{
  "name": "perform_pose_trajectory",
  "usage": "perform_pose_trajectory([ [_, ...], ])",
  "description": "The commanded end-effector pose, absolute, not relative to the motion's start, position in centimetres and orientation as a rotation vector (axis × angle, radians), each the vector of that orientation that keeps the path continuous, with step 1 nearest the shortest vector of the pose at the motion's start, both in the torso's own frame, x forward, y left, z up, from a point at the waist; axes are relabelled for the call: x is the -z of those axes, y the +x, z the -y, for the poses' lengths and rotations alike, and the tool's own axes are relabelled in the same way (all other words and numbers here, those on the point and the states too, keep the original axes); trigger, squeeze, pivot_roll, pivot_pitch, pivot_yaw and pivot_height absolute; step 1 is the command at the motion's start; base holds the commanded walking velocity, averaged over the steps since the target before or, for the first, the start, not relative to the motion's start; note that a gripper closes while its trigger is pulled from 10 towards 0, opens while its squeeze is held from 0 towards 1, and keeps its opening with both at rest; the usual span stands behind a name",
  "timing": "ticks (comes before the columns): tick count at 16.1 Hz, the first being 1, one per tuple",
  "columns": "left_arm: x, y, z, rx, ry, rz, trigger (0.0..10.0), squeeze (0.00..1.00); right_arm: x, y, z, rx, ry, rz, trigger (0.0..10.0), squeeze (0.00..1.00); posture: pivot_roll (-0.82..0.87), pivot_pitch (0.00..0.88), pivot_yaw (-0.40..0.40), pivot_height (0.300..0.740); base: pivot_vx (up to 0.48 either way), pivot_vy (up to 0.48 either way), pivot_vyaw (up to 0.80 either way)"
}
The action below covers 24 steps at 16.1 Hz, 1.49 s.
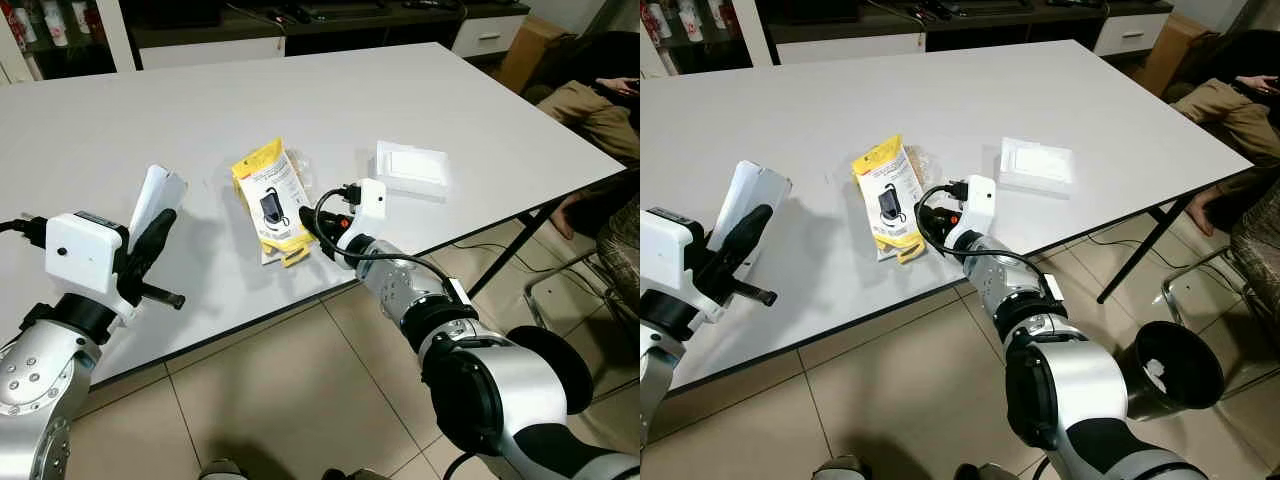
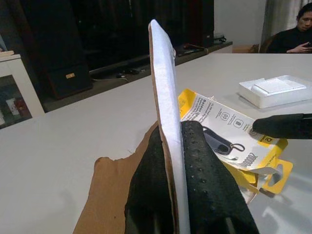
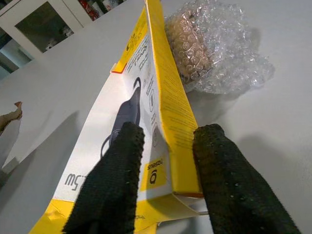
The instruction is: Picking trash to rubbish bin
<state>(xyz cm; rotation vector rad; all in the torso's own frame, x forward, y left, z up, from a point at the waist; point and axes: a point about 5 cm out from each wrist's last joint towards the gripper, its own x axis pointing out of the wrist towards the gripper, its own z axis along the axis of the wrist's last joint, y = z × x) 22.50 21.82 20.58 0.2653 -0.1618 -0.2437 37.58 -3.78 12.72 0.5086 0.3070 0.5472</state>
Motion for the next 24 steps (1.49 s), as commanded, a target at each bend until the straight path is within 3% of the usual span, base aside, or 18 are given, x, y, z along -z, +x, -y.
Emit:
perform_pose_trajectory([
  [1, -21.2, 22.3, -21.6, 0.26, 0.278, 0.181, 0.0, 0.0, -12.2, 37.4, 4.2, -0.536, 0.532, -0.33, 0.0, 0.0, 0.29, 0.1, -0.137, 0.74, 0.0, 0.0, 0.0],
  [14, -21.3, 22.7, -21.7, 0.267, 0.296, 0.185, 0.0, 0.0, -12.4, 37.4, 3.9, -0.554, 0.541, -0.316, 0.0, 0.0, 0.3, 0.082, -0.131, 0.74, 0.0, 0.0, 0.0],
  [18, -21.6, 23.2, -21.7, 0.258, 0.285, 0.208, 0.0, 0.0, -15.6, 38.6, 4.1, -0.598, 0.665, -0.183, 0.0, 0.0, 0.28, 0.063, -0.128, 0.74, 0.0, 0.0, 0.0],
  [21, -21.9, 24.1, -21.2, 0.239, 0.239, 0.248, 0.0, 0.0, -19.1, 39.7, 6.3, -0.614, 0.752, 0.016, 0.0, 0.0, 0.24, 0.037, -0.126, 0.74, 0.0, 0.0, 0.0],
  [23, -21.7, 24.5, -20.8, 0.248, 0.215, 0.255, 0.0, 0.0, -19.5, 39.3, 7.5, -0.64, 0.711, 0.088, 0.0, 0.0, 0.2, 0.027, -0.105, 0.74, 0.0, 0.0, 0.0],
  [24, -21.2, 24.7, -20.4, 0.265, 0.208, 0.245, 0.0, 0.0, -18.8, 38.7, 7.6, -0.66, 0.59, 0.094, 0.0, 0.0, 0.18, 0.024, -0.097, 0.74, 0.0, 0.0, 0.0],
])
